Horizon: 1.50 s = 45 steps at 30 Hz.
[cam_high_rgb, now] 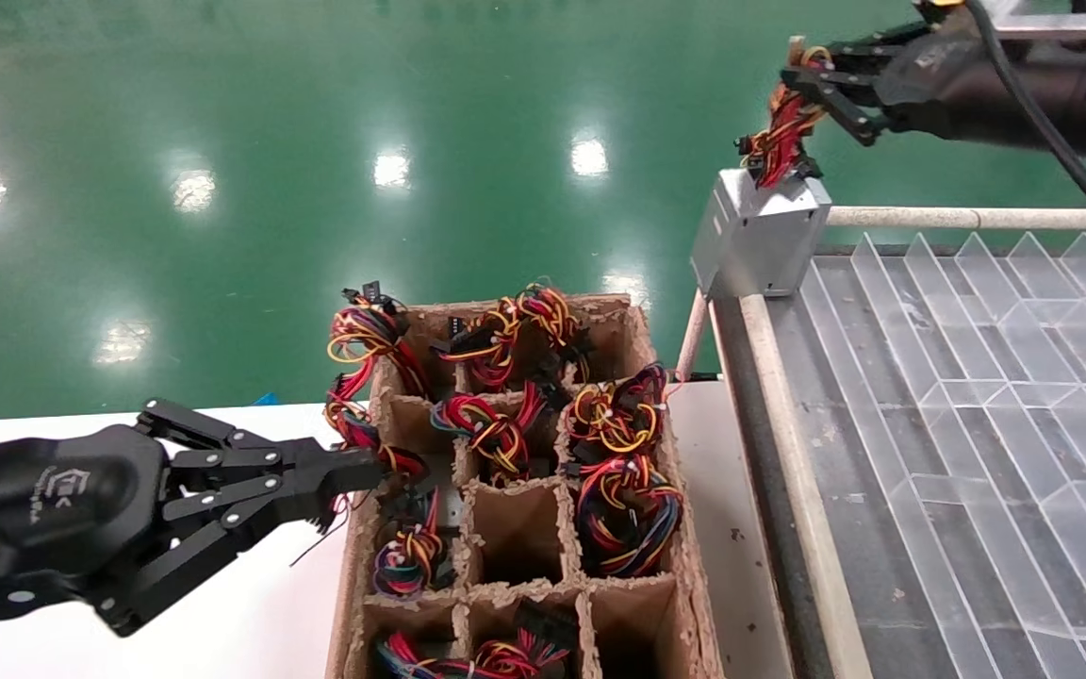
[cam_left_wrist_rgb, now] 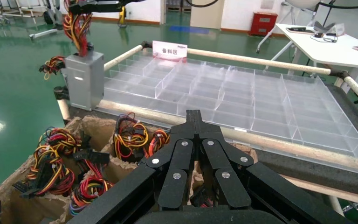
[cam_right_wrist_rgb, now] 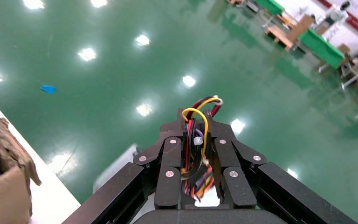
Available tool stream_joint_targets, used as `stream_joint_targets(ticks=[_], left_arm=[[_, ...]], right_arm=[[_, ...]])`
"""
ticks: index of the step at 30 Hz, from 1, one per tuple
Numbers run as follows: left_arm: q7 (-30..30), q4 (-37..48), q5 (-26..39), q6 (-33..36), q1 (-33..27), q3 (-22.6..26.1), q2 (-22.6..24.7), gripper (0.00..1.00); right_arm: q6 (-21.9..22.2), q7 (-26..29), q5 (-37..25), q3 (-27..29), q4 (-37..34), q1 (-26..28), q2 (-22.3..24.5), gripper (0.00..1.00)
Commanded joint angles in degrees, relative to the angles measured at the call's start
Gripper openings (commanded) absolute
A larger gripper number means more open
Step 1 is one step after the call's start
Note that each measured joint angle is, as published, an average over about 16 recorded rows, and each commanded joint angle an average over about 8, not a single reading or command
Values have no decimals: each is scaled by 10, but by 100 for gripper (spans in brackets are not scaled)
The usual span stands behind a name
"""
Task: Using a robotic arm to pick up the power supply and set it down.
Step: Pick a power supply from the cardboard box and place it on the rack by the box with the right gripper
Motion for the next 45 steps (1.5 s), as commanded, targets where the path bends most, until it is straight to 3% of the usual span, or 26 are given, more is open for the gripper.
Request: stream_joint_targets(ticks=[1, 25, 45], left_arm=[[0, 0, 0, 0, 0, 0, 0, 0], [0, 0, 0, 0, 0, 0, 0, 0], [0, 0, 0, 0, 0, 0, 0, 0]], right_arm=[[7, -1, -2, 1, -13, -1, 1, 0], [19, -41, 8, 16, -77, 10, 21, 0], [15, -37, -5, 11, -88, 18, 37, 0]])
